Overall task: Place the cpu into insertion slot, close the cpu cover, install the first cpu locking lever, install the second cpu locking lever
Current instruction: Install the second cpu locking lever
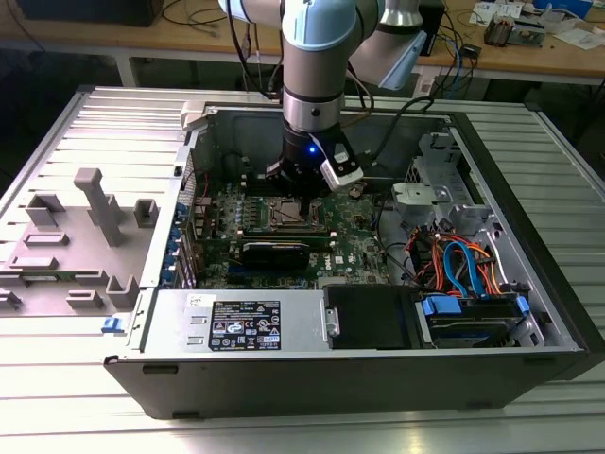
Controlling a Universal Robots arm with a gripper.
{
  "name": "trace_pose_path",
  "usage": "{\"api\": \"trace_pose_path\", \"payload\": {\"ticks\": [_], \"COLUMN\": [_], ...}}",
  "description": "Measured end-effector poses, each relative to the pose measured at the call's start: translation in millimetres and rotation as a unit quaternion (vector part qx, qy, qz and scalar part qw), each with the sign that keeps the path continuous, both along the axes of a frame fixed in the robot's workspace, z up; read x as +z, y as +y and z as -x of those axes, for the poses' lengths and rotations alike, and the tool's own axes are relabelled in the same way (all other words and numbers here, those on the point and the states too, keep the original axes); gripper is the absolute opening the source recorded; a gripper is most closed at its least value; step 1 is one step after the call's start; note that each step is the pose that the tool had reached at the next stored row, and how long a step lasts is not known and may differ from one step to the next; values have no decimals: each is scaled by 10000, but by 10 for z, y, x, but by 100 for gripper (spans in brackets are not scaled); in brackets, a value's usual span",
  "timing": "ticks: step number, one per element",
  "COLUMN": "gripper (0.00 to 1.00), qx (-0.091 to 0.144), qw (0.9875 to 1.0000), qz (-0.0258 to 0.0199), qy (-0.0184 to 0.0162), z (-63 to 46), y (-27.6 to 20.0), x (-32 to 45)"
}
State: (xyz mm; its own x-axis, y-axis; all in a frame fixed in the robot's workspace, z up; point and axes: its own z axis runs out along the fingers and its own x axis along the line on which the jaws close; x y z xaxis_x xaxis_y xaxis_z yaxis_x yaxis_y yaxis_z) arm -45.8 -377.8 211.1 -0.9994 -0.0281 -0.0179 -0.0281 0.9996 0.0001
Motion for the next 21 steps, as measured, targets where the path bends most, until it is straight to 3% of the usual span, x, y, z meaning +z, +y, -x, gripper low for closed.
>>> {"api": "trace_pose_path", "payload": {"ticks": [5,14,21], "gripper": [11,11,11], "qx": [-1,0,-1], "qw": [10000,10000,10000], "qz": [0,2,4], "qy": [0,-1,0], "z": [0,0,1], "y": [-25,-27,-78], "x": [0,44,52]}}
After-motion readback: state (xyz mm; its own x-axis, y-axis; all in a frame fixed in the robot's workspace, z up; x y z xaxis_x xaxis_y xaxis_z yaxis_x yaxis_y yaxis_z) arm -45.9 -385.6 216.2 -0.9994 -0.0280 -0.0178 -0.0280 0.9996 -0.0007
